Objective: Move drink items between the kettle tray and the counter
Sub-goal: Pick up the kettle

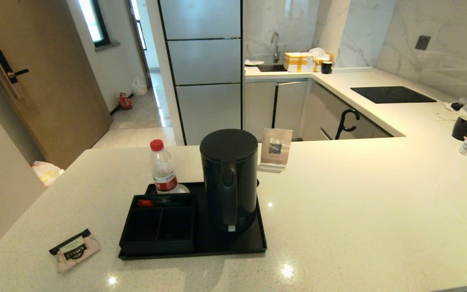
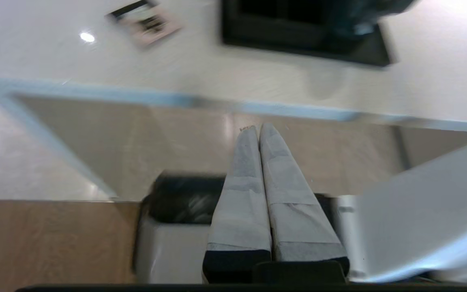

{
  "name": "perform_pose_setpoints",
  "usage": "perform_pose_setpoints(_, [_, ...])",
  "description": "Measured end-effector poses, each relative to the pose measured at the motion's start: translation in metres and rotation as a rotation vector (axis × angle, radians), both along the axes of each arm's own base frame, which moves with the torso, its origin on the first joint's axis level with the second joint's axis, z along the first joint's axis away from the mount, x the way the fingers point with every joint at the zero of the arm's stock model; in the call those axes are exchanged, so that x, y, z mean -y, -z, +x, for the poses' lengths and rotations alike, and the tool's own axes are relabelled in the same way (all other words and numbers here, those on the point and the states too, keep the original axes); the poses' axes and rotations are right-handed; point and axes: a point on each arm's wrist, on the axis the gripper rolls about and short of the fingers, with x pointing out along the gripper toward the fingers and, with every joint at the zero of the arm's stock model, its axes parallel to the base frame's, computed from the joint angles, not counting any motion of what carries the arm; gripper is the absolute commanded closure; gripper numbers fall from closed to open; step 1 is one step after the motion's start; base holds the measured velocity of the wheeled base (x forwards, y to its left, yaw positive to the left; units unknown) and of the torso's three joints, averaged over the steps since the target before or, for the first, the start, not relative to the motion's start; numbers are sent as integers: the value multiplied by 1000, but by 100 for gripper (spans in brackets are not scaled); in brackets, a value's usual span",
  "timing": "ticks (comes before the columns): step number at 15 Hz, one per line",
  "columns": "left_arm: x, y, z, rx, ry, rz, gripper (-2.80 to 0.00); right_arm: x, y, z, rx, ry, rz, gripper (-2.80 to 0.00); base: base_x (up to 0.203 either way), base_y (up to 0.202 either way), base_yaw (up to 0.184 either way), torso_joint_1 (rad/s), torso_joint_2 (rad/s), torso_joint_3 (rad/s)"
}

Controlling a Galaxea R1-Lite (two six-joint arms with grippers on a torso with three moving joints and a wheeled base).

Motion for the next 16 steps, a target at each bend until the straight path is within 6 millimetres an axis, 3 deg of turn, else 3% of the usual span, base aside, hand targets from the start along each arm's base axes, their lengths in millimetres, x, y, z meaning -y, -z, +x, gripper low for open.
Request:
perform_pose_setpoints(1, [-2, 21, -1, 18, -21, 16, 0, 0, 0, 0, 0, 0, 0, 0, 0, 0, 0, 0, 0, 0])
perform_pose_setpoints(3, [-4, 50, 21, 61, -45, 39, 0, 0, 0, 0, 0, 0, 0, 0, 0, 0, 0, 0, 0, 0])
perform_pose_setpoints(8, [-6, 65, 56, 304, -65, 72, 0, 0, 0, 0, 0, 0, 0, 0, 0, 0, 0, 0, 0, 0])
perform_pose_setpoints(12, [-6, 117, 101, 332, -53, 106, 0, 0, 0, 0, 0, 0, 0, 0, 0, 0, 0, 0, 0, 0])
perform_pose_setpoints(16, [-6, 121, 108, 440, -55, 108, 0, 0, 0, 0, 0, 0, 0, 0, 0, 0, 0, 0, 0, 0])
